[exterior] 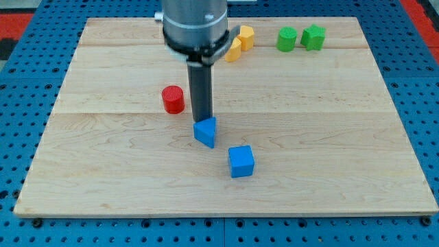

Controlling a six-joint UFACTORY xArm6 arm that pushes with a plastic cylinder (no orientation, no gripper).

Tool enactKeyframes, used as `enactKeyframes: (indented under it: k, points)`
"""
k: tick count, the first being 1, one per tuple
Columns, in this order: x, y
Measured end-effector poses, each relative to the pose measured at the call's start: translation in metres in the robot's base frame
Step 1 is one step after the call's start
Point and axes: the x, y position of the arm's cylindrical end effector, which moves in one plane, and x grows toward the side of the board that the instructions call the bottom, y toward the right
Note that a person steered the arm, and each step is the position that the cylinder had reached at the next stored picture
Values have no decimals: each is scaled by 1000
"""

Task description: Push the blue triangle into the green star

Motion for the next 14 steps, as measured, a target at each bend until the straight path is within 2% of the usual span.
enactKeyframes:
  k: [1,2,3,4,5,6,7,8,10,13,14]
  points:
    - [8,29]
    - [23,-43]
    - [66,-52]
    - [75,-25]
    - [13,11]
    - [-22,58]
    - [-8,43]
    - [37,46]
    - [-42,157]
    - [-160,171]
    - [-120,164]
